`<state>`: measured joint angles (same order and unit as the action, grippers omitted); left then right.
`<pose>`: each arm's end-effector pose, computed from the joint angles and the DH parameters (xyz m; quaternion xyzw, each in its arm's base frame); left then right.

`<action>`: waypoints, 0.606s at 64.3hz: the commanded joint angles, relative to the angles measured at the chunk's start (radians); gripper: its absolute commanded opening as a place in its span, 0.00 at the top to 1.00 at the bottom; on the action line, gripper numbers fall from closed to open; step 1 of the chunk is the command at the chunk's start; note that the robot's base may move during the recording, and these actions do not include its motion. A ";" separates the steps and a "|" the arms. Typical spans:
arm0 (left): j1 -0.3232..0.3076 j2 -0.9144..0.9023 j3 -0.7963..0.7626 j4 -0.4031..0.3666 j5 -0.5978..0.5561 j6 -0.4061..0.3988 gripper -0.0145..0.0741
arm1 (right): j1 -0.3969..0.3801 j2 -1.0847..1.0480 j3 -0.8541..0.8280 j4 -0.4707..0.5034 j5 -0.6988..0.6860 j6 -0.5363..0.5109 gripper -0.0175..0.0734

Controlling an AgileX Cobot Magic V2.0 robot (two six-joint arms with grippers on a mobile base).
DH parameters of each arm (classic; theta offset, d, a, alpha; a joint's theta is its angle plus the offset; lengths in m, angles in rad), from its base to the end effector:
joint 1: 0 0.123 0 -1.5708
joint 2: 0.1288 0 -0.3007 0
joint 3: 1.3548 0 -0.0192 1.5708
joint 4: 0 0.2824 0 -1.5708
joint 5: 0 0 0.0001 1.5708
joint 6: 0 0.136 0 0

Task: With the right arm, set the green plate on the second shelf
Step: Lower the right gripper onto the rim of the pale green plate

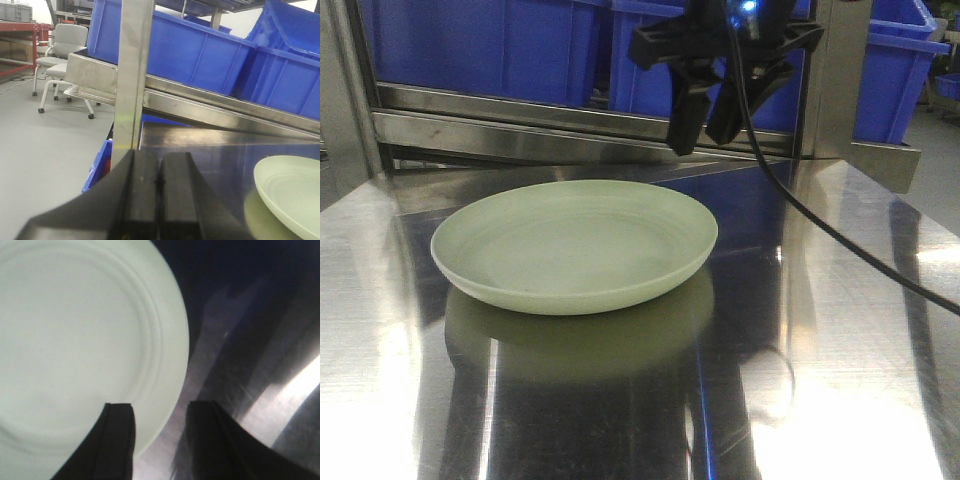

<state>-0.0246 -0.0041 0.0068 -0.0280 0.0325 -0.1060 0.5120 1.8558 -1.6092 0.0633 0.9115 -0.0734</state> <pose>0.1172 -0.0030 0.2103 -0.0373 0.6875 -0.0578 0.7229 0.4046 0.2352 0.2533 -0.2674 0.9309 0.0821 0.2350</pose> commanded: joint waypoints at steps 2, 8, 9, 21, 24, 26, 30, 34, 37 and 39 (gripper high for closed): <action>0.001 -0.020 0.041 -0.008 -0.086 -0.003 0.69 | -0.002 -0.008 -0.048 -0.009 -0.059 0.018 0.40; 0.001 -0.020 0.041 -0.008 -0.086 -0.003 0.69 | -0.002 0.027 -0.059 -0.009 -0.050 0.022 0.41; 0.001 -0.020 0.041 -0.008 -0.086 -0.003 0.69 | -0.002 0.033 -0.060 -0.009 -0.050 0.022 0.41; 0.001 -0.020 0.041 -0.008 -0.086 -0.003 0.69 | -0.012 0.072 -0.068 -0.038 -0.050 0.033 0.41; 0.001 -0.020 0.041 -0.008 -0.086 -0.003 0.69 | -0.014 0.072 -0.068 -0.041 -0.057 0.037 0.41; 0.001 -0.020 0.041 -0.008 -0.086 -0.003 0.69 | -0.015 0.072 -0.069 -0.049 -0.061 0.037 0.41; 0.001 -0.020 0.041 -0.008 -0.086 -0.003 0.69 | -0.017 0.073 -0.070 -0.076 -0.071 0.040 0.41; 0.001 -0.020 0.041 -0.008 -0.086 -0.003 0.69 | -0.022 0.074 -0.070 -0.100 -0.077 0.050 0.41; 0.001 -0.020 0.041 -0.008 -0.086 -0.003 0.69 | -0.027 0.075 -0.070 -0.103 -0.077 0.056 0.41; 0.001 -0.020 0.041 -0.008 -0.086 -0.003 0.69 | -0.033 0.075 -0.070 -0.101 -0.077 0.055 0.41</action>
<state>-0.0246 -0.0041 0.0068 -0.0280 0.0332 -0.1060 0.4957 1.9881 -1.6421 -0.0125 0.8770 -0.0277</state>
